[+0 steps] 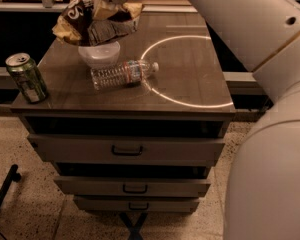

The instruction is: Place brown chip bag into white bowl

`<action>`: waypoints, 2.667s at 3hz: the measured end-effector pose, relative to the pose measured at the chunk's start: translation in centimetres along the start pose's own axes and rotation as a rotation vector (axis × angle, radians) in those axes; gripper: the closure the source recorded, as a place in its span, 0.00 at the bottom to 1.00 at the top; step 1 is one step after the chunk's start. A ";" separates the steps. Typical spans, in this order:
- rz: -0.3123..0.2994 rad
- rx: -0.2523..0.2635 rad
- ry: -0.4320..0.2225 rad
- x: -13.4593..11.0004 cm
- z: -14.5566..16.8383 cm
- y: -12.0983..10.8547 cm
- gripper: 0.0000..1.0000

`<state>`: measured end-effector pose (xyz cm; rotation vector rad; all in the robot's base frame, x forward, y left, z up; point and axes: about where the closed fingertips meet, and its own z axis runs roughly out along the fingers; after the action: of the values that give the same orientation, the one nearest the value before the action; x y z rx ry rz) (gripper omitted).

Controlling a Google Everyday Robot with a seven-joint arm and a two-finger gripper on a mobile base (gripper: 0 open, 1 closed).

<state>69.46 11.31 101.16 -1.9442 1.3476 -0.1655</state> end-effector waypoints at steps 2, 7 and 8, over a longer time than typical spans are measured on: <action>0.006 -0.006 -0.025 1.3 2.8 -0.9 1.00; -0.032 -0.029 -0.018 2.9 4.4 -0.2 0.17; -0.033 -0.033 -0.019 2.8 4.7 -0.1 0.00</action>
Offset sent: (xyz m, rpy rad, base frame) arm 0.0431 -0.0004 -0.0237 0.0230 0.0061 0.0182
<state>73.09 11.31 97.06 -1.9914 1.3142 -0.1405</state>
